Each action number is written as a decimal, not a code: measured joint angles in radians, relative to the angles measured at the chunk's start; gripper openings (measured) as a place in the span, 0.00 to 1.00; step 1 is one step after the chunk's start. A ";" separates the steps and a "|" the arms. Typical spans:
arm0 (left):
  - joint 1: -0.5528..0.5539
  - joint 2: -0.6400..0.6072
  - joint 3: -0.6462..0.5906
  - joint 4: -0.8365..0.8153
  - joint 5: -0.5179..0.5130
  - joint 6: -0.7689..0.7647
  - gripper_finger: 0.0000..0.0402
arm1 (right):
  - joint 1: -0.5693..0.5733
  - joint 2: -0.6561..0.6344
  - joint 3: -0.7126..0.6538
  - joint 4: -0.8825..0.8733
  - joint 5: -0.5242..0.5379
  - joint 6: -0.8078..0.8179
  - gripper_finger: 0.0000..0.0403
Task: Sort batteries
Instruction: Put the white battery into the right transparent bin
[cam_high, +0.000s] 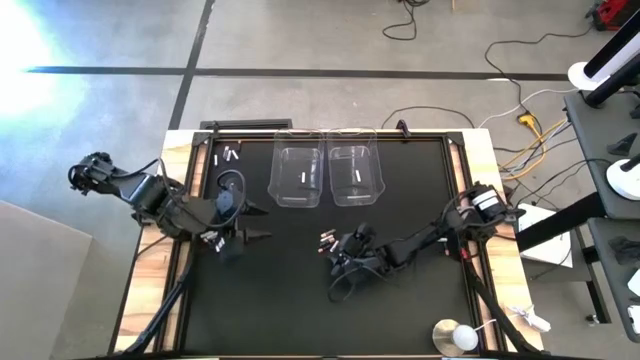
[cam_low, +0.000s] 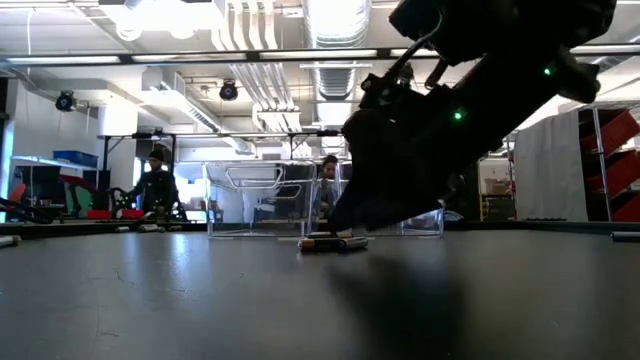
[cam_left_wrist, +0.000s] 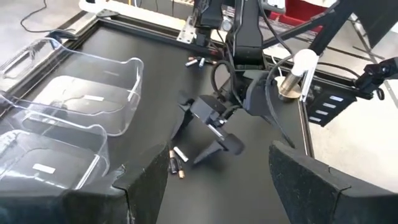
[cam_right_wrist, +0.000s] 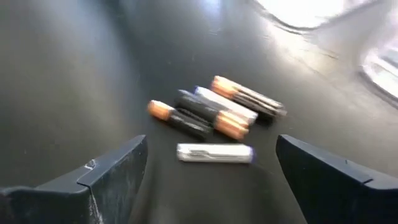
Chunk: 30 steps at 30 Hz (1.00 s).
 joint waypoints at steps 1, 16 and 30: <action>0.000 0.000 0.000 0.000 0.000 -0.004 0.63 | -0.004 0.005 0.000 0.006 -0.005 -0.005 0.86; -0.023 0.000 0.000 -0.040 -0.026 -0.027 0.63 | -0.015 0.076 0.003 0.064 -0.012 -0.032 0.74; -0.023 -0.024 0.000 -0.062 -0.044 -0.037 0.63 | -0.015 0.077 0.003 0.047 -0.022 -0.032 0.52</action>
